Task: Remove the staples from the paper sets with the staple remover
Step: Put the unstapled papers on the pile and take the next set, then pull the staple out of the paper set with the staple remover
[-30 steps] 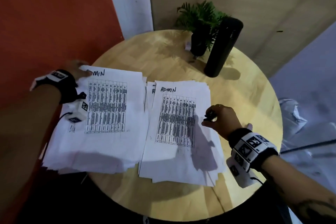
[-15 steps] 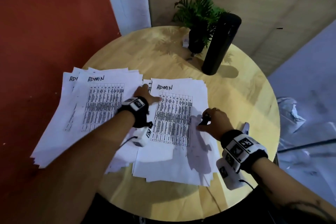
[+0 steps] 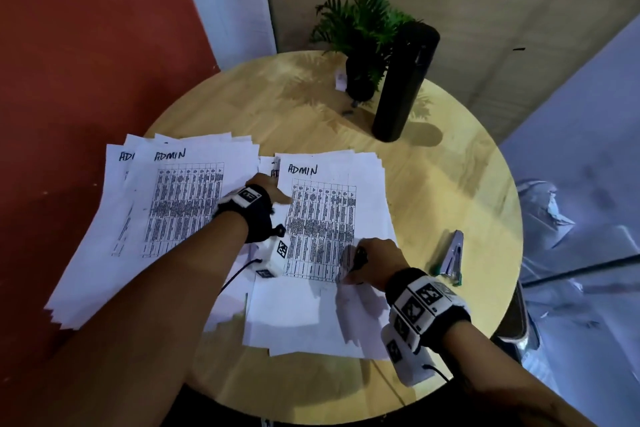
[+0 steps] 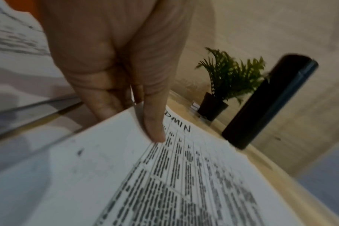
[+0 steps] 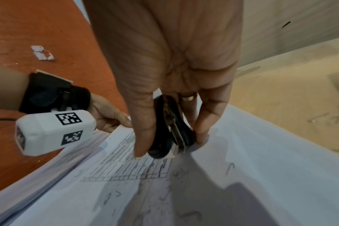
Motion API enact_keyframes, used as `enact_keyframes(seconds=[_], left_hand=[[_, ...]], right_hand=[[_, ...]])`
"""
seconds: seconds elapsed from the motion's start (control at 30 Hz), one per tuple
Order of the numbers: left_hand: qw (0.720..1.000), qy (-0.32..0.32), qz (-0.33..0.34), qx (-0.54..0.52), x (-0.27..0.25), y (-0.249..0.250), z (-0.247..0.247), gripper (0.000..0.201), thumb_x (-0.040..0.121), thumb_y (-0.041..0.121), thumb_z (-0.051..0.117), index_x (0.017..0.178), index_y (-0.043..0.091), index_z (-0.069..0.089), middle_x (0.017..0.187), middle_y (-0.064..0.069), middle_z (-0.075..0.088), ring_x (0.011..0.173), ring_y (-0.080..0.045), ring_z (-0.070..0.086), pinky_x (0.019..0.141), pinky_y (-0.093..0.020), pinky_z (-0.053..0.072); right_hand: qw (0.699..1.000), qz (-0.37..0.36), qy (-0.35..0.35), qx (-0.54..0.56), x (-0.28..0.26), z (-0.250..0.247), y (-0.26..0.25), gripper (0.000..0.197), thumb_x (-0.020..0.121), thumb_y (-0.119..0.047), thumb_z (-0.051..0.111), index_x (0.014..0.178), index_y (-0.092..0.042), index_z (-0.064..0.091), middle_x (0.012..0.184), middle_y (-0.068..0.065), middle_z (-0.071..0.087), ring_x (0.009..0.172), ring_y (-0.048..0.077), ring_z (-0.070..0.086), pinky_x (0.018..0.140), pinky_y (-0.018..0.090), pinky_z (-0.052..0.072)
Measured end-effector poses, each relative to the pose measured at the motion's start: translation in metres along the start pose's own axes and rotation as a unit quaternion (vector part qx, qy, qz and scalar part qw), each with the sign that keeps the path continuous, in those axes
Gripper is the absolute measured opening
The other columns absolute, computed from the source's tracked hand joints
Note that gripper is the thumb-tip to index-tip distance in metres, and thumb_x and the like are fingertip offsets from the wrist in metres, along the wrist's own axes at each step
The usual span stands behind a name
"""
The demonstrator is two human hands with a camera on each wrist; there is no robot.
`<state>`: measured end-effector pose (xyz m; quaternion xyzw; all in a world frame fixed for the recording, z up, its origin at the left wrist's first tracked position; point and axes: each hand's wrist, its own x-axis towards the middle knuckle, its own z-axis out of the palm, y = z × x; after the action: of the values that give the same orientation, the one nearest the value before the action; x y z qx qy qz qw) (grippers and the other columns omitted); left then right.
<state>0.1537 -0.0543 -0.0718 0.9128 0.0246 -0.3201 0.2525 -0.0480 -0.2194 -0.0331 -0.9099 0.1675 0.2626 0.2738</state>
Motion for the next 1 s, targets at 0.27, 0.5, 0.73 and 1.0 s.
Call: enact_keyframes(seconds=[0.27,0.5,0.73,1.0], left_hand=[[0.982,0.091,0.146,-0.076,-0.047,0.002,0.001,0.039,0.073,0.015,0.08,0.106,-0.002,0.069,0.107,-0.02,0.069,0.103,-0.027,0.065,0.088,-0.032,0.049],[0.886,0.17,0.273,-0.334,-0.115,0.014,-0.006,0.033,0.071,-0.004,0.076,0.103,-0.002,0.07,0.097,-0.021,0.07,0.073,-0.004,0.064,0.082,-0.034,0.053],[0.821,0.137,0.321,-0.452,-0.176,0.025,-0.027,0.031,0.069,-0.006,0.076,0.093,0.014,0.075,0.085,-0.001,0.075,0.082,-0.019,0.067,0.082,-0.036,0.055],[0.775,0.396,0.362,-0.335,-0.236,0.035,-0.089,0.051,0.046,0.064,0.076,0.067,0.031,0.043,0.061,0.01,0.043,0.059,-0.015,0.04,0.059,-0.033,0.039]], right_hand=[[0.983,-0.033,0.119,0.137,0.0,-0.032,0.002,0.033,0.064,-0.022,0.085,0.087,-0.006,0.068,0.085,0.007,0.065,0.083,0.02,0.06,0.065,0.024,0.039],[0.932,-0.222,0.272,0.087,-0.02,-0.123,-0.04,0.044,0.059,-0.022,0.087,0.097,-0.007,0.07,0.146,0.009,0.034,0.112,0.009,0.044,0.08,0.012,0.029],[0.911,-0.308,0.274,0.015,-0.077,-0.17,-0.087,0.045,0.053,-0.021,0.089,0.091,-0.005,0.071,0.095,0.007,0.054,0.093,0.026,0.055,0.074,0.027,0.038],[0.889,-0.334,0.312,-0.017,-0.157,-0.207,-0.117,0.044,0.052,-0.03,0.089,0.09,-0.013,0.073,0.09,0.003,0.058,0.084,0.017,0.052,0.069,0.027,0.037]])
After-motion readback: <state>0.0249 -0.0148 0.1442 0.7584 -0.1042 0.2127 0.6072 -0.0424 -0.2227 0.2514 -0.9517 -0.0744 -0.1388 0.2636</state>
